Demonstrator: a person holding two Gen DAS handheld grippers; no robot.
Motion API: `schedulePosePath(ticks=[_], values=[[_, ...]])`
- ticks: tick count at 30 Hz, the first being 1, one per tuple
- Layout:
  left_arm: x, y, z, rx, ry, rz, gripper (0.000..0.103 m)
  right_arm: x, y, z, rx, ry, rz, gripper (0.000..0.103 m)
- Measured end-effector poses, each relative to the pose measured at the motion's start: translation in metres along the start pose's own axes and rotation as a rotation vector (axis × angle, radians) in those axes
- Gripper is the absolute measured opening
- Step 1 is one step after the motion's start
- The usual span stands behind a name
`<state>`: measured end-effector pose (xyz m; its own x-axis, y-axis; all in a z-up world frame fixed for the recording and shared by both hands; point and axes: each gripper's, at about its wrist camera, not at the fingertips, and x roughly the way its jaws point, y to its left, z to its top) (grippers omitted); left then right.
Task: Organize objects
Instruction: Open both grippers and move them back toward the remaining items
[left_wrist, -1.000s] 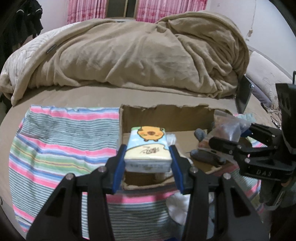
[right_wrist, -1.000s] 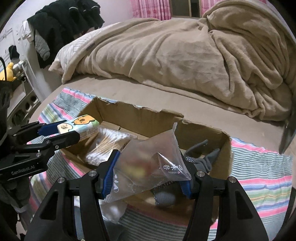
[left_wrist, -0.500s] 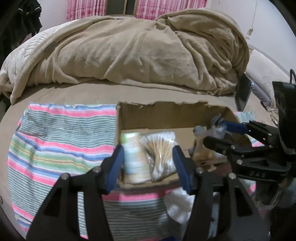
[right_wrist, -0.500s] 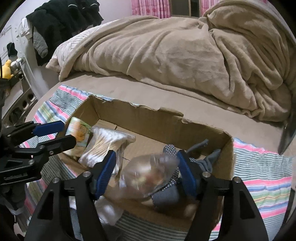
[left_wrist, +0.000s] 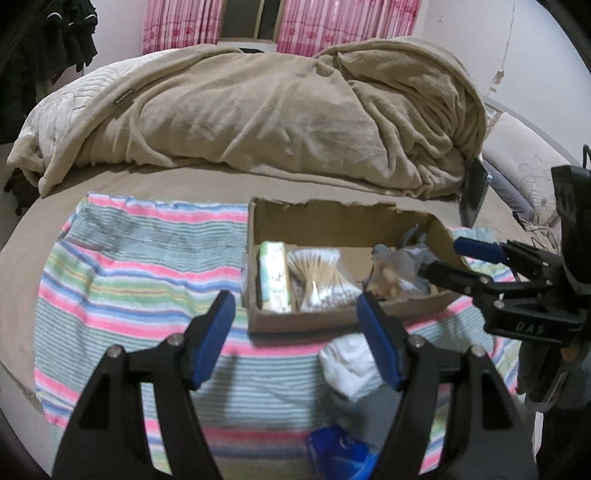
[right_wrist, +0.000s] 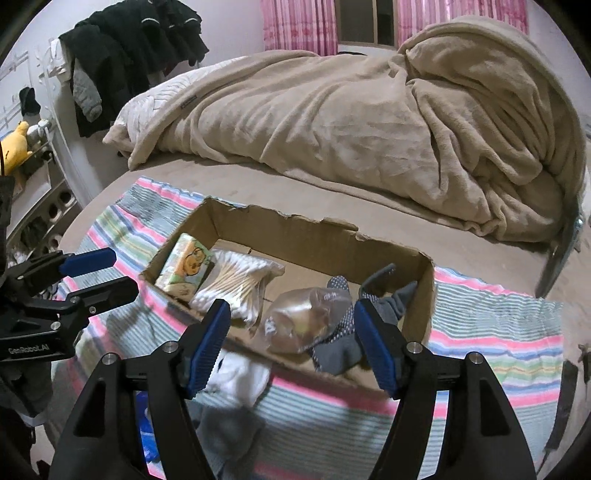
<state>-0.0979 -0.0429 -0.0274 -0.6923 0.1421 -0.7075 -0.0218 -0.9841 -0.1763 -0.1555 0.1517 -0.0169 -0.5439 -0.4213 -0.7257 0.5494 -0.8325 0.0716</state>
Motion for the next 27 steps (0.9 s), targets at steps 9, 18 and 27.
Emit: schedulePosePath(ticks=[9,18,27], values=[[-0.022,-0.006,-0.017,-0.002,0.006,-0.007,0.070,-0.027,0.011,-0.016,0.012,-0.012,0.006,0.072],[-0.029,-0.007,-0.040,-0.007,0.038,-0.015,0.070,-0.039,0.019,-0.040,0.046,0.003,0.024,0.072],[-0.024,-0.004,-0.069,-0.033,0.095,-0.011,0.070,-0.028,0.026,-0.065,0.067,0.054,0.045,0.072]])
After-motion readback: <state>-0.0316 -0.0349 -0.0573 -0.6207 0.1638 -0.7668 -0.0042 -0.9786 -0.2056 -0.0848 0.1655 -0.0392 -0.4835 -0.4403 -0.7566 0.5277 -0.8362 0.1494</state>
